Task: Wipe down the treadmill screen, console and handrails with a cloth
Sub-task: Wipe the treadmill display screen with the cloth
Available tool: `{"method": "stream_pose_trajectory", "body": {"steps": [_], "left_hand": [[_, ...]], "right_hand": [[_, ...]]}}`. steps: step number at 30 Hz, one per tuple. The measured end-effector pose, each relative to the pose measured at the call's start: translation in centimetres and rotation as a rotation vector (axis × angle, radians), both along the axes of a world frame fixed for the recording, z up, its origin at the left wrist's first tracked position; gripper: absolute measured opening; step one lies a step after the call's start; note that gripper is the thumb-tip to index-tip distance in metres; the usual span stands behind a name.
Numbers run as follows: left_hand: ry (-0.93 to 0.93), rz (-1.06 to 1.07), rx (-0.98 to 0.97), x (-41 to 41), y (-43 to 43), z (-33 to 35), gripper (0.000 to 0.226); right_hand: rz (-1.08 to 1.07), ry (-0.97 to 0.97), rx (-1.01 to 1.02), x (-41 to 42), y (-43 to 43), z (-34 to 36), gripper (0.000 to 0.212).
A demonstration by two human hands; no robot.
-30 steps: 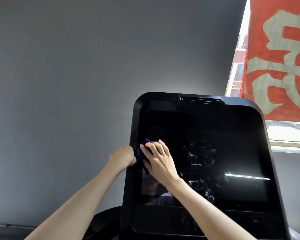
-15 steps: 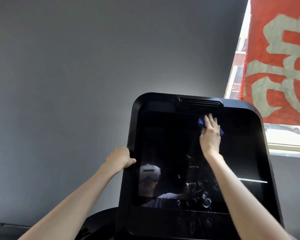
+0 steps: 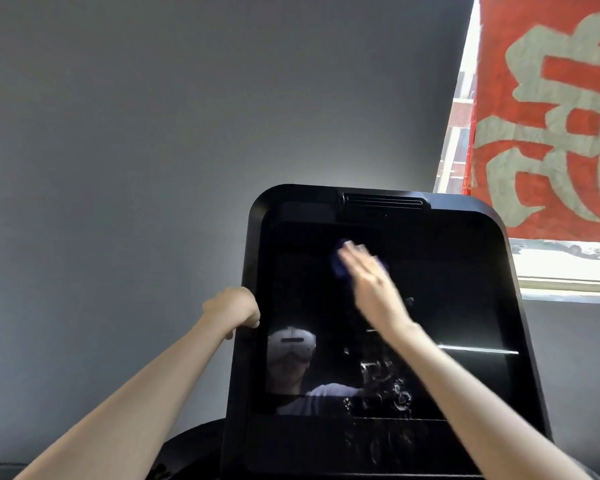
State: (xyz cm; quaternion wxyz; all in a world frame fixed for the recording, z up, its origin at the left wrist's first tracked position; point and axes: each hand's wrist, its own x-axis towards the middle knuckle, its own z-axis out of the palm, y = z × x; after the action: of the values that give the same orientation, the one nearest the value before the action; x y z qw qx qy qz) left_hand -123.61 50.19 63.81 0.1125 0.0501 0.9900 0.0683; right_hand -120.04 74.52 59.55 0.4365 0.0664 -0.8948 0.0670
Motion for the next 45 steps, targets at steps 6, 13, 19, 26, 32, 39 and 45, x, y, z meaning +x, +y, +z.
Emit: {"method": "stream_pose_trajectory", "body": {"steps": [6,13,19,26,32,39,45], "left_hand": [[0.028,0.016,0.059,-0.3,0.0,-0.5,0.027],[0.019,0.045,0.017,0.3,0.3,-0.1,0.031],[0.036,0.023,0.026,0.3,0.3,0.1,0.022],[0.086,0.051,0.145,-0.3,0.0,-1.2,0.031],[0.150,0.052,0.135,0.4,0.2,-1.6,0.018],[0.159,0.027,0.136,0.7,-0.2,-1.8,0.019],[0.139,0.030,0.186,0.0,-0.3,-2.2,0.019]], "right_hand": [[-0.272,-0.008,-0.203,2.9,10.5,3.8,0.055],[-0.311,0.087,-0.327,0.4,2.6,1.0,0.067],[-0.141,0.012,-0.030,3.2,5.7,-0.6,0.068],[-0.455,0.112,-0.518,2.6,3.0,0.1,0.068],[-0.086,-0.024,-0.114,4.2,-9.3,-8.8,0.086],[-0.119,-0.046,-0.101,5.5,-1.2,-5.7,0.071],[-0.407,0.064,-0.464,4.5,2.3,-2.5,0.069]]}}
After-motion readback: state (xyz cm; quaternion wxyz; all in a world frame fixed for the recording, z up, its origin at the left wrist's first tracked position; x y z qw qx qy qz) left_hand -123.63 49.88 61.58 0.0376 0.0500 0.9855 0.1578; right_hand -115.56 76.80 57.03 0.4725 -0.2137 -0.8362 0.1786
